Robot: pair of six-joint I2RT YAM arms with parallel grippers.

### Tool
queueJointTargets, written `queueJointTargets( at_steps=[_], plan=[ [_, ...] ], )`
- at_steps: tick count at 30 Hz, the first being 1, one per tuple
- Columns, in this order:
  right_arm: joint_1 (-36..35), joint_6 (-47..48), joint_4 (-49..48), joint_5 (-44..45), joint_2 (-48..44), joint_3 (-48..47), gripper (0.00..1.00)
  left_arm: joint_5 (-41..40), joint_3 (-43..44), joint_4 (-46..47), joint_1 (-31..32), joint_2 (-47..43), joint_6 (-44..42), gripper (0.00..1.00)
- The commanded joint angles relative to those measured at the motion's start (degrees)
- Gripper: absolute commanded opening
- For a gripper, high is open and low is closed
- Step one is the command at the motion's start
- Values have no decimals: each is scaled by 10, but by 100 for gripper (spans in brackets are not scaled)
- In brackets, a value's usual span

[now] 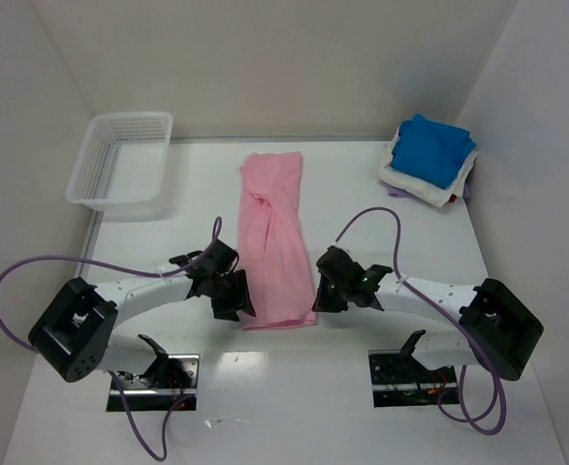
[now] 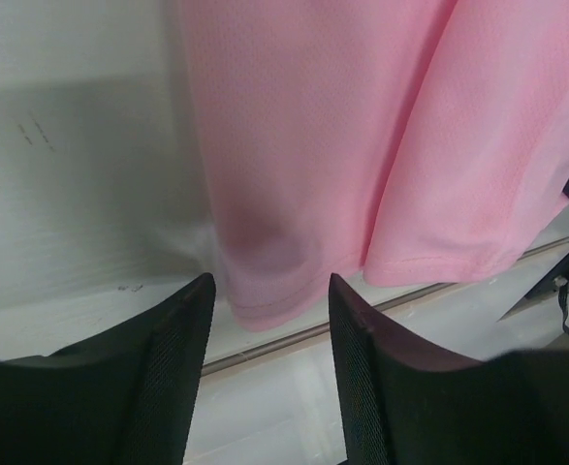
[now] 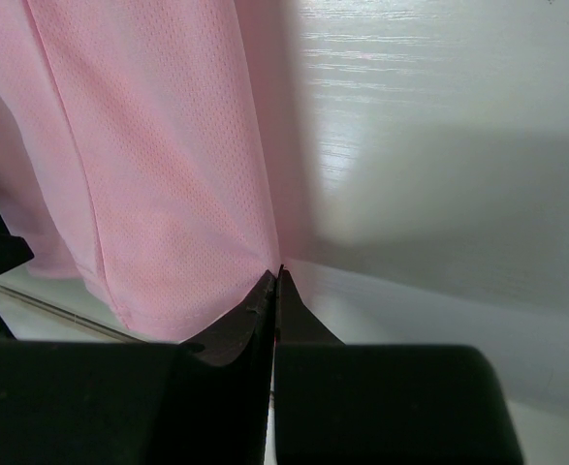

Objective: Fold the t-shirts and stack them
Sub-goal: Grab the bottom of the folded rectangular tshirt with both arms, then fold the folded rectangular tshirt in 1/3 of the way

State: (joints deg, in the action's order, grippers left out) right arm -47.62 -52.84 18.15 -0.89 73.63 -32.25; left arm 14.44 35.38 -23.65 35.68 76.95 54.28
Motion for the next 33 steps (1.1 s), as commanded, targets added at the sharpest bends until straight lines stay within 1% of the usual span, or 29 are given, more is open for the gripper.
queueJointTargets(
  at_steps=[1,3,6,7,10,13,14,15,16,19,23,24,28,30,33],
  plan=[
    [2,6,-20,4,2,-13,0,4,5,10,6,3,5,58],
    [2,6,-21,4,3,-13,0,4,5,10,6,3,5,50],
    [2,6,-25,-2,8,-13,0,4,0,10,6,3,5,44],
    [2,6,-25,-2,13,-13,0,4,0,10,6,3,5,39],
    [2,6,-30,-2,13,-13,0,4,0,9,6,3,10,30],
    [2,6,-30,-2,7,-14,0,4,0,-1,6,-4,10,17],
    [2,6,-30,-2,7,-19,0,-2,0,-2,6,-5,10,11],
    [2,7,-23,-1,1,-20,0,-3,5,-16,6,-11,10,2],
    [2,12,-15,4,0,-25,0,-9,12,-23,6,-18,10,0],
    [17,17,-7,10,-21,-39,0,-22,28,-48,6,-34,4,0],
    [55,29,1,-2,-36,-58,0,-37,86,-80,6,-45,-10,0],
    [70,43,7,-2,-36,-66,0,-42,110,-85,1,-45,-25,0],
    [104,72,6,-21,-41,-110,0,-42,145,-90,-28,-30,-57,0],
    [131,86,-7,-32,-26,-125,0,-32,168,-90,-53,-12,-73,0],
    [151,111,-13,-46,11,-165,0,-21,203,-90,-88,20,-105,0]
  ],
)
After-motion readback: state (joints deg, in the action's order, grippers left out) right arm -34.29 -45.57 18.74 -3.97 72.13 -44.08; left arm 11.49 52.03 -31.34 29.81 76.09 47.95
